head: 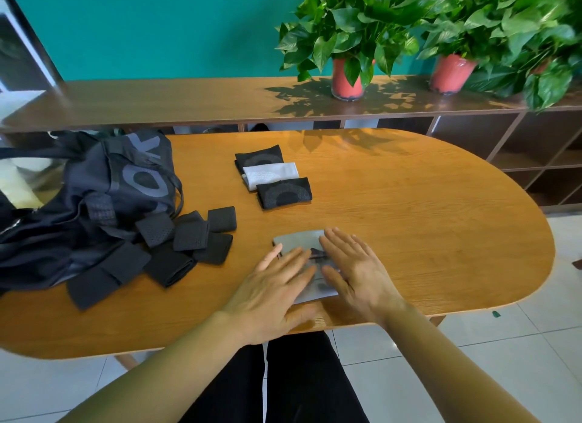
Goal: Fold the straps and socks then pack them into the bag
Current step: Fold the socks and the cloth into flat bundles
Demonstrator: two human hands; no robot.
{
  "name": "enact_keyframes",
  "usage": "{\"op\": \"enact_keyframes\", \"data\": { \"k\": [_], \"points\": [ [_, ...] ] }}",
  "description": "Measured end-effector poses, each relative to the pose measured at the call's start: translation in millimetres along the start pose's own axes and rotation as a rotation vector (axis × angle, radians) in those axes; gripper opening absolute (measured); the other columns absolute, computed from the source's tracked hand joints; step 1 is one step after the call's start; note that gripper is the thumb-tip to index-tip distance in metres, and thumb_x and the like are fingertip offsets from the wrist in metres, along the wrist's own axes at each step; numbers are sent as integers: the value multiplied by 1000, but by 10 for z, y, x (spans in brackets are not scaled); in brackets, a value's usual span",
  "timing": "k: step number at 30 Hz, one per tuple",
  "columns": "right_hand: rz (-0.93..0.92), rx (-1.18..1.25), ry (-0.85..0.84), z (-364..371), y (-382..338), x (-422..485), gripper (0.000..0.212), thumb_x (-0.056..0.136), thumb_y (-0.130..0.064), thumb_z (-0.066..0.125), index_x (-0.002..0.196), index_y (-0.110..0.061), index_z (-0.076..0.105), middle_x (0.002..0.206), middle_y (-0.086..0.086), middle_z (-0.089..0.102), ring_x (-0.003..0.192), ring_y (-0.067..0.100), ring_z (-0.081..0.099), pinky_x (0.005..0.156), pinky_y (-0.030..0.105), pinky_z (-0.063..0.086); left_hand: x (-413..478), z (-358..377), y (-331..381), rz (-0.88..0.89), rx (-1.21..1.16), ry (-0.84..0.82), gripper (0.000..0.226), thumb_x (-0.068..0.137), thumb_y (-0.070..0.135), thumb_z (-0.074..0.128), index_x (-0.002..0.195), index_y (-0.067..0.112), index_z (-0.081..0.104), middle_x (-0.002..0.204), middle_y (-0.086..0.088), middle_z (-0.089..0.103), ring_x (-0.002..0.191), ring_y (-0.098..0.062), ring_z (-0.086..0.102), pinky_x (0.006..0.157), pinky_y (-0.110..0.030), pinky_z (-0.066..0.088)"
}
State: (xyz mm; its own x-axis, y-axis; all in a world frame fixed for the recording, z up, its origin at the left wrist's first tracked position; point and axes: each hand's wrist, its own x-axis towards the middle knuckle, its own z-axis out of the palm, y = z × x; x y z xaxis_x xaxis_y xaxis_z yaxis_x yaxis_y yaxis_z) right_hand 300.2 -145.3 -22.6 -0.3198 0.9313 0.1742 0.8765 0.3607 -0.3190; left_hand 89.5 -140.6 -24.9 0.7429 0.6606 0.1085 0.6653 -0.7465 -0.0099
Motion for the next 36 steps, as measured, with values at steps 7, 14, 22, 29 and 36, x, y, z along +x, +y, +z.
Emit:
{"op": "enact_keyframes", "data": {
  "k": [7,14,22,29,36],
  "points": [
    [-136,-166,-155,-8,10,-385,77,77,-44,43,147,-11,33,154,5,29,144,15,20,118,37,12,-158,91,22,8,3,-129,100,81,85,27,154,18,10,158,-2,-1,148,-17,-5,119,-45,-8],
    [-226,-143,-49,16,-72,-479,69,61,-30,57,128,-14,57,132,4,58,122,20,53,106,33,40,-283,86,-42,34,-148,58,59,77,60,64,126,29,60,132,9,59,126,-7,51,113,-49,25],
    [-95,12,-28,-62,-51,-401,36,70,-28,55,103,-26,68,105,-9,67,105,6,53,80,27,50,-243,-3,-38,-198,-494,165,31,89,47,38,77,29,60,74,10,63,74,-5,57,103,-28,26],
    [368,646,-28,-106,-13,-56,31,85,-17,56,55,-22,51,51,-9,37,51,10,34,51,30,29,-58,-21,-44,-418,-799,178,47,75,68,53,85,22,57,81,8,56,73,-9,50,71,-30,41],
    [569,662,26,-4,-4,178,29,85,-37,63,76,-10,62,62,3,51,60,17,46,56,33,37,191,-63,-108,-692,-766,169,43,83,33,67,58,16,36,55,-1,31,52,-15,30,53,-30,19]
  ]
}}
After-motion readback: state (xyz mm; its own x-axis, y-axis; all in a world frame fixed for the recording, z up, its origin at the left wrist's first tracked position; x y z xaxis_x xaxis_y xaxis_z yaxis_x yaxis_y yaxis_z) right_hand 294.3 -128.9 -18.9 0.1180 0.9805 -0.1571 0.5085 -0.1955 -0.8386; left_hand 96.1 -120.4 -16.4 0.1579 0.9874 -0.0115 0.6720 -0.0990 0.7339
